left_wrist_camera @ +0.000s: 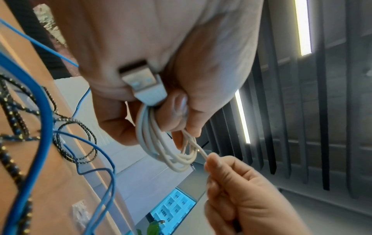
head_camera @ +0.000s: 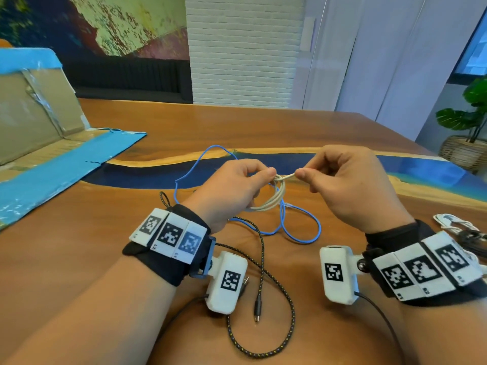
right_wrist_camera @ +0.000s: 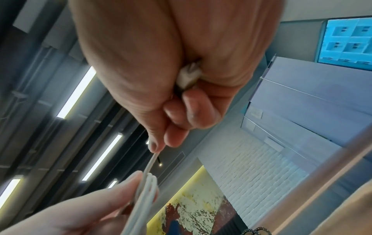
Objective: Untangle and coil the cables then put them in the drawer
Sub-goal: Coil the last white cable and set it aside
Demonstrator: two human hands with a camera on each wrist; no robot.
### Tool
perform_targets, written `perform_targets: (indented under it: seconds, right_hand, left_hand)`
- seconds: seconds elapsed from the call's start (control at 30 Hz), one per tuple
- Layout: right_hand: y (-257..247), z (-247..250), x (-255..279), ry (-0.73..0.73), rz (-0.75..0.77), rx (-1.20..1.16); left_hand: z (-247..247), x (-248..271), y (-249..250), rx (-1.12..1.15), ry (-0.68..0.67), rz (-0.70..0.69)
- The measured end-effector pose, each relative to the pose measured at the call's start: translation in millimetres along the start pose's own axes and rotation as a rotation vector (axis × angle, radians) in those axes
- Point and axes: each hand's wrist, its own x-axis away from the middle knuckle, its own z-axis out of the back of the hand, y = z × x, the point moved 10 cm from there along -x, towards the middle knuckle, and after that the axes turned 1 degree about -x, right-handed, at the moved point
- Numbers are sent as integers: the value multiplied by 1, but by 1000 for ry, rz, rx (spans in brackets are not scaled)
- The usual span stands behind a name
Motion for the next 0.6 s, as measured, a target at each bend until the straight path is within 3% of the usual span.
perform_targets:
  seconds: [0.2, 0.33, 0.43, 0.6]
  right_hand:
    - [11, -21, 1, -150, -38, 12]
    - [16, -22, 0, -12, -74, -88]
    - [17, -32, 6, 8, -164, -393]
    - [14, -70, 21, -81, -386, -970]
  left_hand:
    - [-2, 6, 14, 348, -45, -27]
    - [-15, 7, 22, 536, -80, -58]
    - [-10, 6, 24, 551, -28, -92]
    - [5, 2, 17, 523, 85, -116]
